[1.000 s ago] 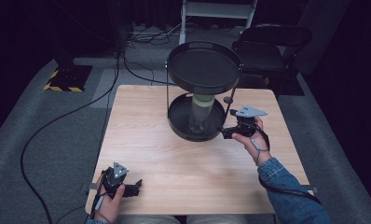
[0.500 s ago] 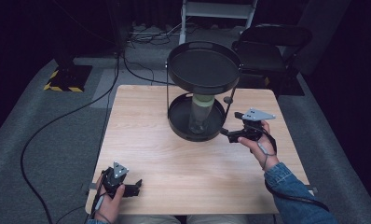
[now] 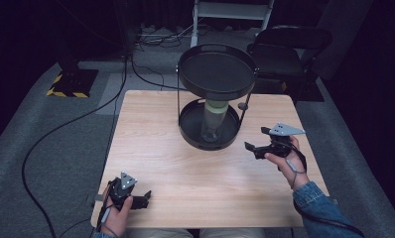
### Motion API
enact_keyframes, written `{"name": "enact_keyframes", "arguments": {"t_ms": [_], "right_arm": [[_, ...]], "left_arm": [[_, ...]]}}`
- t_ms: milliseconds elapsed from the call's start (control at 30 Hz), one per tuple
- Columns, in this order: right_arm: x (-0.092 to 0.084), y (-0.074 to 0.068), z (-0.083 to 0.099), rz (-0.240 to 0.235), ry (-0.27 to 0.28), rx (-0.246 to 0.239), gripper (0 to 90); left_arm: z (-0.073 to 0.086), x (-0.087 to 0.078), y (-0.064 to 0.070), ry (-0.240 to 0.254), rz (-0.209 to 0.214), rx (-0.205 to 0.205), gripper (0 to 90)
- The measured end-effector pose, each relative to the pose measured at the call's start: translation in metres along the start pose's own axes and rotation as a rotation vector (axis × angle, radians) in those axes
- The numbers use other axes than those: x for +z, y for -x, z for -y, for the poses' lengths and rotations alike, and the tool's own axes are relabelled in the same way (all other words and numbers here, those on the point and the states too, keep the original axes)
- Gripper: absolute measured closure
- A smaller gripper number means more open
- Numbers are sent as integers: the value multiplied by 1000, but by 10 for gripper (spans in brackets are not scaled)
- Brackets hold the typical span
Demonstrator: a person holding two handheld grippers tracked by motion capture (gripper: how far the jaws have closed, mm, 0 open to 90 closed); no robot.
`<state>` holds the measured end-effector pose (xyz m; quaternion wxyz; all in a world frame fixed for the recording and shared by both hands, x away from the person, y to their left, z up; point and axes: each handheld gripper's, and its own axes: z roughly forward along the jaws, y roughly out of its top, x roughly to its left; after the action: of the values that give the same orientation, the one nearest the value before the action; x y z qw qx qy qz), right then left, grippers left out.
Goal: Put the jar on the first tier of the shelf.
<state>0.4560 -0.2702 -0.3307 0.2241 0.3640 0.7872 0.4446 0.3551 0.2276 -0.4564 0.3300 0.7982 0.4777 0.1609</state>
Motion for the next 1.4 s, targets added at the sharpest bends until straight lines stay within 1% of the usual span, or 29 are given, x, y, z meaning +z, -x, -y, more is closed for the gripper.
{"name": "enact_keyframes", "arguments": {"t_ms": [533, 867, 1400], "right_arm": [[-27, 12, 24, 37, -35, 22, 39], [-40, 16, 38, 56, -57, 26, 39], [-59, 22, 57, 80, -84, 50, 39]], "left_arm": [[0, 0, 0, 1, 1, -1, 1], [0, 0, 0, 2, 1, 0, 1], [0, 0, 0, 2, 1, 2, 1]]}}
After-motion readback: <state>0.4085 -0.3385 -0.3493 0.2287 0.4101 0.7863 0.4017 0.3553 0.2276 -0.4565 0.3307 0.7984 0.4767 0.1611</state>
